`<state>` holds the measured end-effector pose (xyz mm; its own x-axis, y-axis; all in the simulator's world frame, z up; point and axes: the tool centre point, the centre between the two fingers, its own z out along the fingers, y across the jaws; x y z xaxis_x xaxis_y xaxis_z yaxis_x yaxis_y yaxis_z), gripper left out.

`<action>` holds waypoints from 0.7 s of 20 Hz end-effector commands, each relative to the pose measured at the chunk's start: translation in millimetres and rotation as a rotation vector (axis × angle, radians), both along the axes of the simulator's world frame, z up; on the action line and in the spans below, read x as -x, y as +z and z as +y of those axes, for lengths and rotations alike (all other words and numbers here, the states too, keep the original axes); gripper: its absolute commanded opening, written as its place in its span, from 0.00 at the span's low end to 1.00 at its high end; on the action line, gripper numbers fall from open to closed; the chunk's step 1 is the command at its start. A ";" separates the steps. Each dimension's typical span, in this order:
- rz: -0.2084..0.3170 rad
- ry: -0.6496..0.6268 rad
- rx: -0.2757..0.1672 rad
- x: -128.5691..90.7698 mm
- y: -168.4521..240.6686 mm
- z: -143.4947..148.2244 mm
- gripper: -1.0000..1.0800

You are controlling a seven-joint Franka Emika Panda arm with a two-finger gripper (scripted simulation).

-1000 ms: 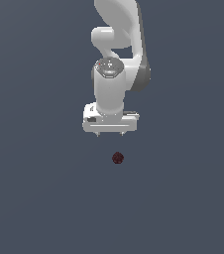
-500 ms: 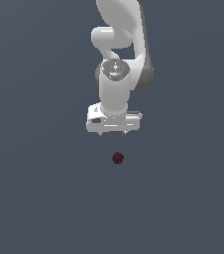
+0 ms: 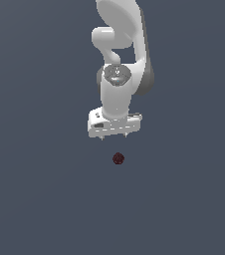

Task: Pick up the object and move it to a goal position.

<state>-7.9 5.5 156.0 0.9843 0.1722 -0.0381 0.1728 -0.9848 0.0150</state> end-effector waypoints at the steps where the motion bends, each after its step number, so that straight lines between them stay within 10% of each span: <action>1: 0.000 0.047 -0.001 -2.5 -4.3 1.0 0.96; 14: -0.006 0.404 -0.012 -20.9 -36.9 9.9 0.96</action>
